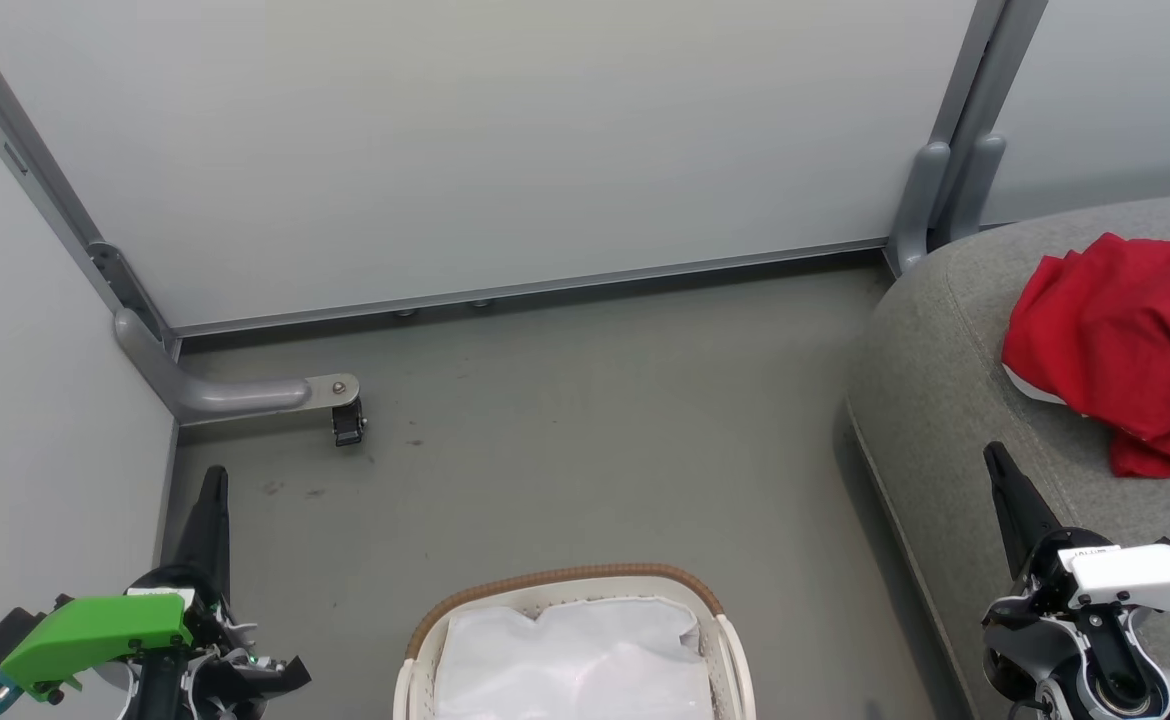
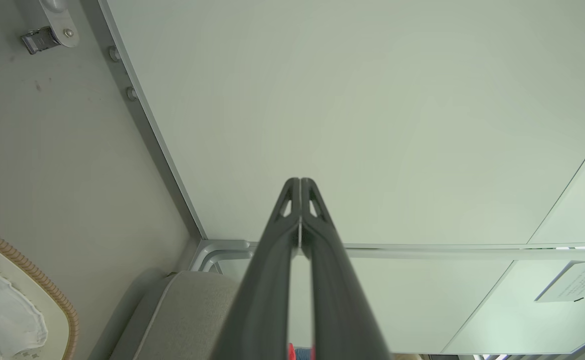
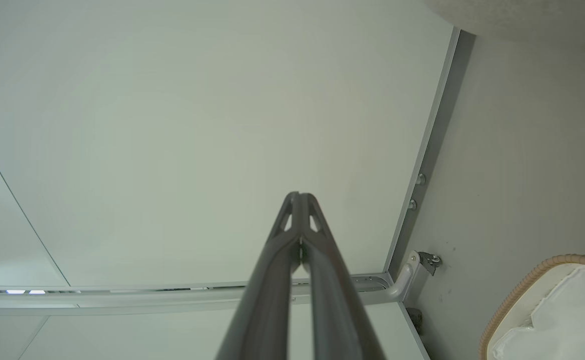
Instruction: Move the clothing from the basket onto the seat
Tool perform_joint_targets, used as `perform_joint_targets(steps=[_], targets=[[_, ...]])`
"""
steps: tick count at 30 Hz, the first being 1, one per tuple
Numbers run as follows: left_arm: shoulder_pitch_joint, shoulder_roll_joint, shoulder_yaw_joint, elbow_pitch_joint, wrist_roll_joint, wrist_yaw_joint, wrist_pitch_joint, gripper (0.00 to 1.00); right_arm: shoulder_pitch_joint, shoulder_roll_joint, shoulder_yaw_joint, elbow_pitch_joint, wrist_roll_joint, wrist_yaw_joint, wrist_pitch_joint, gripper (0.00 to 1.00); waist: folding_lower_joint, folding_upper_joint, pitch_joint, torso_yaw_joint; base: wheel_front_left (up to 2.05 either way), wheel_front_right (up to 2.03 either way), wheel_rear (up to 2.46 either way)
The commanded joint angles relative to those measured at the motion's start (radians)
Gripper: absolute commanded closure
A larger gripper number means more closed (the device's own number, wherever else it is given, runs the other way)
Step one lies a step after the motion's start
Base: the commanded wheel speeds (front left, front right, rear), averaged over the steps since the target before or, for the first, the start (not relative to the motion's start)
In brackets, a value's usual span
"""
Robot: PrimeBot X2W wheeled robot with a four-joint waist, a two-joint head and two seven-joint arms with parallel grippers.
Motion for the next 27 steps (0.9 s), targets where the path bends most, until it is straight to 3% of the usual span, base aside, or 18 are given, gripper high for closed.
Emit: perform_joint_targets(steps=[1,27], targets=[[-0.012,0.006,0.003,-0.001,-0.003,-0.005,0.004,1.00,0.011,-0.006,-0.002,-0.004,0.003,0.000,0.003,1.00,0.0000,-0.0001,0.000,0.000,0.00,0.00,0.00],[-0.012,0.006,0.002,-0.002,-0.003,-0.005,0.004,1.00,0.011,-0.006,-0.002,-0.004,0.003,0.000,0.003,1.00,0.0000,-0.0001,0.000,0.000,0.00,0.00,0.00]])
